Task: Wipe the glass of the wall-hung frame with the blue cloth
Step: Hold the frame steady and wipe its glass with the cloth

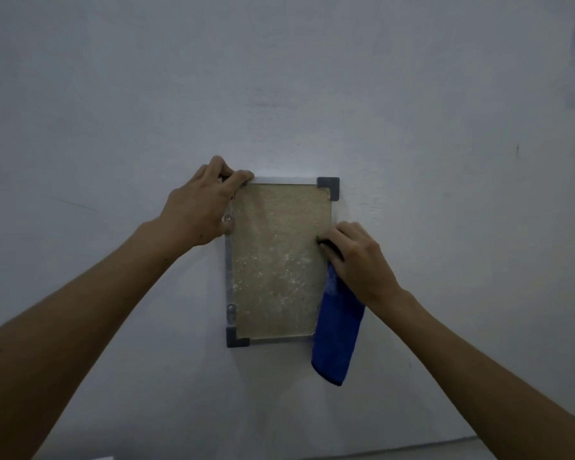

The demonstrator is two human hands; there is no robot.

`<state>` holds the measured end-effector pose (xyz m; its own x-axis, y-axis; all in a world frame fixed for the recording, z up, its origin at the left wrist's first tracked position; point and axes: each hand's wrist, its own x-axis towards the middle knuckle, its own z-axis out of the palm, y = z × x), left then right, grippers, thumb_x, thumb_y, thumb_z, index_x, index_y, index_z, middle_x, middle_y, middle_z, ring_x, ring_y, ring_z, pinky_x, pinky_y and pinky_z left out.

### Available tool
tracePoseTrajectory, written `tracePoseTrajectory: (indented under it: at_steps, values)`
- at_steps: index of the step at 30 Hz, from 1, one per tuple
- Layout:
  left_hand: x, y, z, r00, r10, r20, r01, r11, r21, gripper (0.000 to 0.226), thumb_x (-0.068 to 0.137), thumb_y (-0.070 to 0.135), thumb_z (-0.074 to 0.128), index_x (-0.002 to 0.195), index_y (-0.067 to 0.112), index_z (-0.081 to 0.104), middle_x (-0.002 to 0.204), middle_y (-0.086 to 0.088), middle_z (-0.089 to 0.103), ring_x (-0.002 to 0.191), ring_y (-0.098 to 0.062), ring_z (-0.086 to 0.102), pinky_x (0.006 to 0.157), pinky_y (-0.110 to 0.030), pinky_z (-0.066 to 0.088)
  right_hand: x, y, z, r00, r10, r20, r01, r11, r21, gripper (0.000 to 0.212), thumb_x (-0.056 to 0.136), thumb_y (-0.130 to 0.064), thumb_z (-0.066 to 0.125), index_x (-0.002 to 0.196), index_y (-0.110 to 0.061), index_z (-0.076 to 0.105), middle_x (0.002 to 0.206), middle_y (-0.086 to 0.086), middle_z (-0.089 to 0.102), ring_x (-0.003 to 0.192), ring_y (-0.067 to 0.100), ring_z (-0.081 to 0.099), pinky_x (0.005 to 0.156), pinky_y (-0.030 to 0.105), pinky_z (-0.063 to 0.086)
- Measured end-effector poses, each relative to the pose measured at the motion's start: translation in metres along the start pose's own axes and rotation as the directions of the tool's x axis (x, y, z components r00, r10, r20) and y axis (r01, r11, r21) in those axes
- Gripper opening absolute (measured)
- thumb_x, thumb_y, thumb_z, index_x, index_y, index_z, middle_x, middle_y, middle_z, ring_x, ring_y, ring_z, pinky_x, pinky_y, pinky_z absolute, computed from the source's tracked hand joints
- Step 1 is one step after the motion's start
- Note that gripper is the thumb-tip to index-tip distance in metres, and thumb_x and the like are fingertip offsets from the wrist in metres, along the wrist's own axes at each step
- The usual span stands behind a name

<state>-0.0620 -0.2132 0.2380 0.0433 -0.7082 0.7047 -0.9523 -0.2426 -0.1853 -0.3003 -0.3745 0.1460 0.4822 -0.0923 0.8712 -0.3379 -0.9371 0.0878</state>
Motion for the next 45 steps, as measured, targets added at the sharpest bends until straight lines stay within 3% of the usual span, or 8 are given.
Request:
tracePoseTrajectory:
  at_steps: [4,9,13,18,23,32,41,45]
  values:
    - [0.0,-0.002,0.001,1.0,-0.004,0.002,0.004,1.0,-0.004,0.09,0.074,0.029,0.083,0.148,0.031,0.032,0.133,-0.004,0.033,0.125,-0.023,0.041,0.07,-0.044,0.058,-0.012,-0.005,0.005,0.955,-0.147,0.259,0.151,0.988,0.004,0.014,0.099,-0.017,0.06,0.107,-0.01,0.069,0.109,0.007,0.066,0.097,0.02,0.059,0.083,0.038,0.056]
    - [0.0,-0.001,0.001,1.0,-0.003,0.002,0.003,1.0,-0.013,0.091,0.073,0.029,0.084,0.148,0.031,0.032,0.133,-0.004,0.033,0.125,-0.024,0.042,0.072,-0.046,0.059,0.001,-0.002,0.001,1.0,-0.011,0.018,0.011,1.0,-0.002,0.012,0.098,-0.014,0.061,0.106,-0.008,0.068,0.105,0.008,0.066,0.092,0.02,0.057,0.08,0.035,0.054]
    - [0.0,-0.002,0.003,1.0,-0.003,-0.008,0.003,1.0,-0.013,0.091,0.073,0.03,0.084,0.148,0.03,0.032,0.133,-0.004,0.033,0.124,-0.024,0.042,0.07,-0.043,0.058,-0.008,-0.007,0.006,0.957,-0.148,0.25,0.15,0.989,0.013,0.014,0.099,-0.017,0.059,0.105,-0.01,0.069,0.107,0.006,0.065,0.095,0.019,0.057,0.08,0.037,0.055]
    - [0.0,-0.003,0.003,1.0,0.003,-0.017,-0.004,1.0,-0.013,0.092,0.072,0.029,0.084,0.148,0.031,0.032,0.133,-0.004,0.033,0.124,-0.024,0.043,0.069,-0.041,0.058,0.003,-0.008,0.005,1.0,-0.012,0.019,0.012,1.0,-0.01,0.011,0.097,-0.013,0.061,0.103,-0.008,0.069,0.104,0.008,0.067,0.092,0.021,0.057,0.079,0.034,0.054]
    - [0.001,-0.002,0.005,1.0,-0.003,-0.016,0.003,1.0,-0.02,0.091,0.072,0.028,0.084,0.147,0.031,0.033,0.133,-0.004,0.033,0.125,-0.025,0.042,0.07,-0.043,0.058,-0.006,-0.014,0.012,0.959,-0.151,0.24,0.157,0.988,-0.005,0.015,0.1,-0.017,0.057,0.105,-0.009,0.068,0.107,0.006,0.065,0.095,0.02,0.057,0.08,0.037,0.055]
    - [0.001,-0.004,0.006,1.0,0.005,-0.018,-0.005,1.0,-0.021,0.092,0.072,0.029,0.084,0.148,0.032,0.032,0.133,-0.003,0.033,0.125,-0.023,0.042,0.068,-0.039,0.057,-0.01,-0.021,0.017,0.979,-0.116,0.168,0.118,0.993,-0.003,0.012,0.099,-0.014,0.058,0.101,-0.008,0.069,0.103,0.007,0.065,0.091,0.021,0.058,0.078,0.037,0.055]
    - [0.0,-0.005,0.006,1.0,0.004,-0.028,-0.005,0.999,-0.031,0.091,0.071,0.028,0.085,0.147,0.032,0.033,0.132,-0.004,0.033,0.124,-0.024,0.043,0.069,-0.043,0.058,-0.016,-0.029,0.024,0.997,0.013,0.077,-0.013,1.0,0.008,0.01,0.097,-0.013,0.063,0.099,-0.005,0.068,0.1,0.009,0.065,0.09,0.022,0.059,0.077,0.037,0.055]
    - [0.0,-0.004,0.006,1.0,-0.001,-0.026,0.0,0.999,-0.036,0.092,0.071,0.028,0.085,0.146,0.032,0.034,0.132,-0.003,0.033,0.124,-0.023,0.042,0.069,-0.041,0.057,-0.015,-0.032,0.029,0.931,0.329,-0.159,-0.321,0.944,0.074,0.01,0.096,-0.012,0.065,0.096,-0.002,0.065,0.095,0.011,0.06,0.085,0.022,0.057,0.074,0.035,0.055]
